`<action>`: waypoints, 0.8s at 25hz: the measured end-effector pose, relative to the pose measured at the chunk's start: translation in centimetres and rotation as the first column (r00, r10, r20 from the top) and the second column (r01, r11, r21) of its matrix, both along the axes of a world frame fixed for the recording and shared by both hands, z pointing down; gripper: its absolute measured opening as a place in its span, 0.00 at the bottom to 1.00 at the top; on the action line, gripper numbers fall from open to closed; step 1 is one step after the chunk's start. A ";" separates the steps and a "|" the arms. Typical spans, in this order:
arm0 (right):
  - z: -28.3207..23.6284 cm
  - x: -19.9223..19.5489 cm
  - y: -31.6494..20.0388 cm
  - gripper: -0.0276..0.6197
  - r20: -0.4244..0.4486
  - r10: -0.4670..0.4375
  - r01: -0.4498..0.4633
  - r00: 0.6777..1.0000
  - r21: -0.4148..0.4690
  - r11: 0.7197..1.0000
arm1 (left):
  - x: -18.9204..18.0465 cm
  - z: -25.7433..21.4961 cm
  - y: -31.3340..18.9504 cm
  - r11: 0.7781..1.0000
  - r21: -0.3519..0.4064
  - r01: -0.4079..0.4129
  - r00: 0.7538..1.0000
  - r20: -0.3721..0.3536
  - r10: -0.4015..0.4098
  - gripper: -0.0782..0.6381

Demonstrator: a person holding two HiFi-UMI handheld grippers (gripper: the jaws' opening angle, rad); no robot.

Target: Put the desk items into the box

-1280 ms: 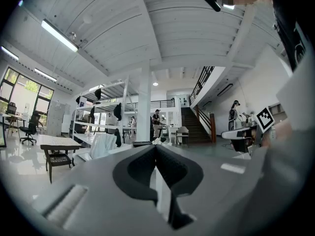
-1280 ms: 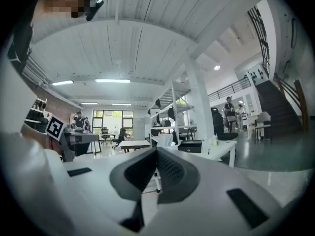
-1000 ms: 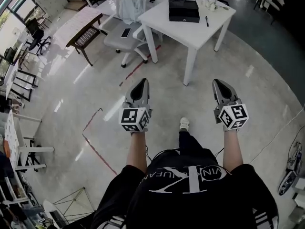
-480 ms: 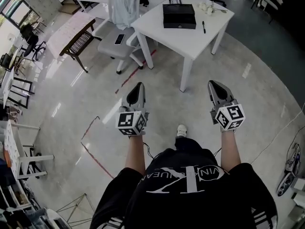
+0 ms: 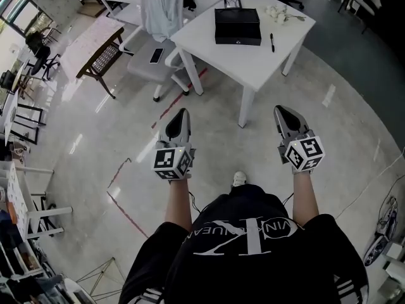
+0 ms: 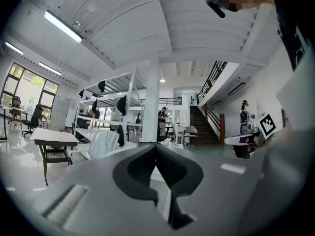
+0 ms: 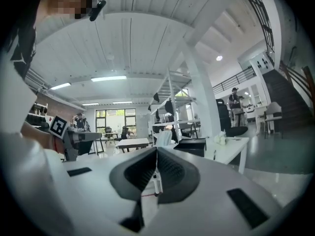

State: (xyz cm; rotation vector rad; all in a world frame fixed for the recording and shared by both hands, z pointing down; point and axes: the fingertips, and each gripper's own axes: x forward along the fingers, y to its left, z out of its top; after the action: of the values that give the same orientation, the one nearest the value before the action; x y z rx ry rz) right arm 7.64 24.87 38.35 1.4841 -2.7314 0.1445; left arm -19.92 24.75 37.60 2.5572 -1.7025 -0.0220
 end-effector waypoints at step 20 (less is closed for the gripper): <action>0.1 2.3 -9.2 0.12 -0.012 -0.066 0.067 0.998 0.048 0.997 | 4.5 -0.5 -9.7 1.000 0.021 -0.019 1.000 -0.005 0.019 0.12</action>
State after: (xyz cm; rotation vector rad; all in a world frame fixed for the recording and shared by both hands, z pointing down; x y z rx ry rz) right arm 9.93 15.71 38.50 1.3988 -2.7914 0.0696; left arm -15.42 15.00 37.14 2.5856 -1.6849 -0.0455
